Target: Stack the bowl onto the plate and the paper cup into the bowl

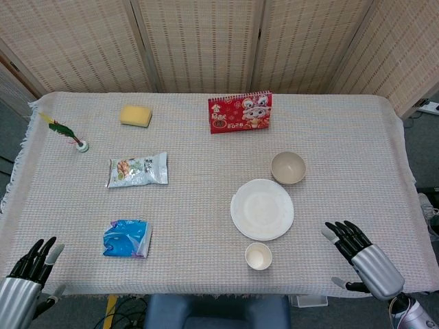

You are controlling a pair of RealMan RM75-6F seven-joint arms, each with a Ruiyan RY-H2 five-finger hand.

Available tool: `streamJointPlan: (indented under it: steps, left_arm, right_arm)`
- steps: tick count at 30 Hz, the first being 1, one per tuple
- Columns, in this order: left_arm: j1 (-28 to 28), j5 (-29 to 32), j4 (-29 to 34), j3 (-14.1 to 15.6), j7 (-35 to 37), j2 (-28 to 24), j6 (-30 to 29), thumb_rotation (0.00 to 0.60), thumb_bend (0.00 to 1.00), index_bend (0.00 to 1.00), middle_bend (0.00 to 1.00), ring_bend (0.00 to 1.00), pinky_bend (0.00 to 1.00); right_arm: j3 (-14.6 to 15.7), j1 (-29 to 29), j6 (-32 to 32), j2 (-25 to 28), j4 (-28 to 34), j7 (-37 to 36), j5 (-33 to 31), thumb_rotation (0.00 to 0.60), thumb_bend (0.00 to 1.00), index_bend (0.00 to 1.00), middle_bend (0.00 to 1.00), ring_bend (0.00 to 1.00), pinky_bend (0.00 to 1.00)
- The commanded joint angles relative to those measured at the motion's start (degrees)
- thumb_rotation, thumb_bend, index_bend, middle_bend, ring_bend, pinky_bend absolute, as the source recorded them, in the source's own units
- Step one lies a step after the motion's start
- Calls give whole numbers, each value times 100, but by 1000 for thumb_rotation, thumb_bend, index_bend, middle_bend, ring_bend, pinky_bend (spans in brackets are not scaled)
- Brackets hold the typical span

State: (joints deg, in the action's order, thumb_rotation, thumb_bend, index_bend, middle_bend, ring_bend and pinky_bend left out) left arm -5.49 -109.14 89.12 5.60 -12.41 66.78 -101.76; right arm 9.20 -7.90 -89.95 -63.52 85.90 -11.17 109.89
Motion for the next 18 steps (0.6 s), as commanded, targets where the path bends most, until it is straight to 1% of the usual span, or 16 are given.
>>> streamJointPlan:
  steps: [1,6,9,14,16,18]
  left_arm:
    - [-13,4,-12,0,16,-6,-16,600,276,0,69,4,285]
    - [-33,-14,-24,1,24,-13,-53,600,276,0,69,4,285]
    - [-11,-44,-11,-13,40,-13,-52,600,276,0,69,4,285]
    - [61,22,-5,-20,69,-14,122,600,276,0,69,4,285]
    - [73,36,14,-28,81,-20,139,600,276,0,69,4,285]
    - [70,42,26,-37,79,-21,124,600,276,0,69,4,285]
  right_arm:
    - [-1,-28,70,-8,24,30,-15,600,107,0,0,0,0]
    - [1,-50,142,0,64,55,-47,600,106,0,0,0,0]
    - [58,-50,208,72,112,-7,-72,600,107,0,0,0,0]
    - [79,-20,98,235,241,-155,-84,600,107,0,0,0,0]
    - [52,-157,249,361,352,-339,-124,600,106,0,0,0,0]
    - [-26,-457,655,615,615,-493,-240,600,104,0,0,0,0]
